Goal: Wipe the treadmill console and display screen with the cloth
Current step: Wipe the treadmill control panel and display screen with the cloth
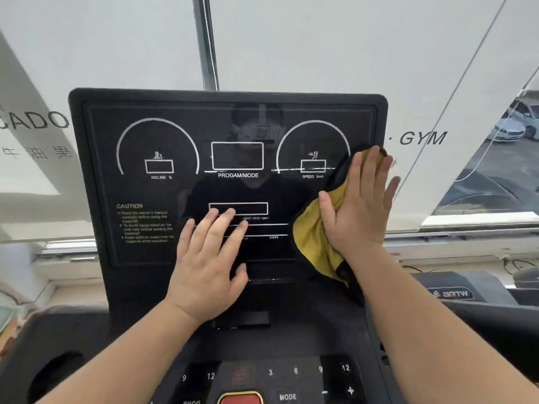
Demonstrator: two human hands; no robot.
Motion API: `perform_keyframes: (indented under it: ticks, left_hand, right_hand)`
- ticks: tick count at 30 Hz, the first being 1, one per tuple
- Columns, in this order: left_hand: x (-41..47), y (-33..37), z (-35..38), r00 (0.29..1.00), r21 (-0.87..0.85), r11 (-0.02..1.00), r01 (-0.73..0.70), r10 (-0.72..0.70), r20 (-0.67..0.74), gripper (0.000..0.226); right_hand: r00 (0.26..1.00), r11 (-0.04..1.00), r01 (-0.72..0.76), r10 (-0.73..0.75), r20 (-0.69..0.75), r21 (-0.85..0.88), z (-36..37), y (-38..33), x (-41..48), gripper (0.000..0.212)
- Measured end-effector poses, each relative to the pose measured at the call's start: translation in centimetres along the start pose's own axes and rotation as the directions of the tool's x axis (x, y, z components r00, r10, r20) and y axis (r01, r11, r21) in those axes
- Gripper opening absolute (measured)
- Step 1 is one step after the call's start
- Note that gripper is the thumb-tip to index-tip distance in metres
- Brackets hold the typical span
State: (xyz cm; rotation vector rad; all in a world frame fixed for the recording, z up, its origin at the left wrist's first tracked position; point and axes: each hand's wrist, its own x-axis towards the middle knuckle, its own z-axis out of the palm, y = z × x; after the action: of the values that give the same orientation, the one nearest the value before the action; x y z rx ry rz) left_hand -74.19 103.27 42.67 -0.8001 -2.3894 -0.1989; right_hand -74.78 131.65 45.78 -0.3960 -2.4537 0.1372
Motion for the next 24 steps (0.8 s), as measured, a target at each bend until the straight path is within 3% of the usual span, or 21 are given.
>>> perform_keyframes:
  ticks: [4,8,13,19,24]
  left_hand:
    - [-3.8,1.3,1.5,0.993,-0.001,1.000,0.004,-0.004,0.117,0.070]
    - [-6.3,2.0,1.9,0.992,-0.027,0.999,-0.044,0.047,0.118,0.067]
    - [-7.8,2.5,1.9,0.963,0.007,1.000,0.024,-0.025,0.268,0.076]
    - [-11.0,2.6,1.3,0.942,-0.050,0.995,0.090,-0.068,0.329,0.073]
    - [-13.1,3.4,0.7,0.930,-0.135,0.985,0.111,-0.056,0.362,0.066]
  right_hand:
    - [0.972,0.977,0.212,-0.211,0.099,0.001,2.8,-2.0,-7.5,0.089]
    - [0.925,0.944,0.330,-0.323,0.201,-0.006,4.9,-0.5,-15.2,0.091]
    - [0.891,0.948,0.313,-0.270,0.364,-0.062,4.2,4.1,-17.4,0.096]
    - [0.832,0.991,0.098,-0.030,0.554,-0.093,2.3,1.2,-21.7,0.101]
    - [0.693,0.969,0.229,-0.226,0.684,0.089,1.1,-3.5,-24.4,0.096]
